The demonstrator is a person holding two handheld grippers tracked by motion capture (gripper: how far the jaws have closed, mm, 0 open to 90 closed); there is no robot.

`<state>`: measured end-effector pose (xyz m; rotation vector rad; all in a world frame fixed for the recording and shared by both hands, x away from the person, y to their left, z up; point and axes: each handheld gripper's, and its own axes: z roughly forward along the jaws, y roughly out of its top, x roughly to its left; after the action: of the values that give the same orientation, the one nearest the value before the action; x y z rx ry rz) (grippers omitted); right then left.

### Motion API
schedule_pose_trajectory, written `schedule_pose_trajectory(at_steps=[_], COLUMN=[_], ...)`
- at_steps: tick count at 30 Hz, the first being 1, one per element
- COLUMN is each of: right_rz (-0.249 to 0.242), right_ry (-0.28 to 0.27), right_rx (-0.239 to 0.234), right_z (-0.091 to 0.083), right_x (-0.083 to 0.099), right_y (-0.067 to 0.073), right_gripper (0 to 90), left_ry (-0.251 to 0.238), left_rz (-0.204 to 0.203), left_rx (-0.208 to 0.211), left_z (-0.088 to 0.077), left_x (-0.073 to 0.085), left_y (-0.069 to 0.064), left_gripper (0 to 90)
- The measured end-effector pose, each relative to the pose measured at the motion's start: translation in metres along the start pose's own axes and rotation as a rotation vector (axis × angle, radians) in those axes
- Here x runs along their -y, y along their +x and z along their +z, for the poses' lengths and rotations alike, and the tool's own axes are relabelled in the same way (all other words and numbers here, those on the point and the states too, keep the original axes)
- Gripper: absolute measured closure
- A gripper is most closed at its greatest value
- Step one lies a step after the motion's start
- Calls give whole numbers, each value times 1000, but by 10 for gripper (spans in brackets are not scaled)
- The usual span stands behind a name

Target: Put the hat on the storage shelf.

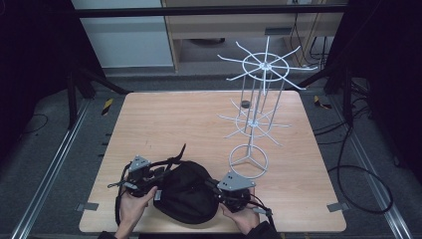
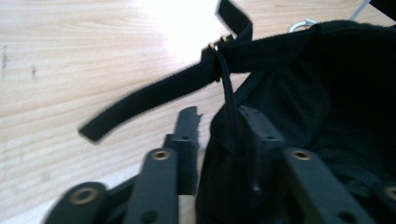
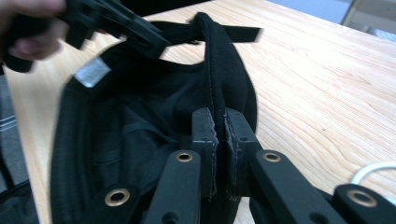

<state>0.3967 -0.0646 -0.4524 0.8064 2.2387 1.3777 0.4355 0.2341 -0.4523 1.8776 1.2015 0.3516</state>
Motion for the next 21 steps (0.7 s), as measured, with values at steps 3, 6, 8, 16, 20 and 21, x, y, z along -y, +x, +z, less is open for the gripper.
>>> schedule_pose_trajectory(at_steps=[3,6,8,16,20,21], right_rz=[5,13,17,16,11,9], right_ry=[4,7,8,11,11,11], right_rx=[19,33,37,19,2,0], right_z=[1,0,0,1,1,1], right_x=[1,1,1,2,3,3], right_y=[-1,-2,-2,-2,-1,0], right_gripper=[844,844,844,841,838,838], left_ry=[-12,-33,-59,-73,-75,-76], left_rz=[-5,-4,7,60,46,47], left_rx=[4,7,25,87,128,135], left_z=[-12,-24,-35,-28,-14,-10], left_x=[0,-3,-7,-14,-21,-23], left_y=[0,-1,-6,-34,-48,-51], left_gripper=[599,573,565,523,491,479])
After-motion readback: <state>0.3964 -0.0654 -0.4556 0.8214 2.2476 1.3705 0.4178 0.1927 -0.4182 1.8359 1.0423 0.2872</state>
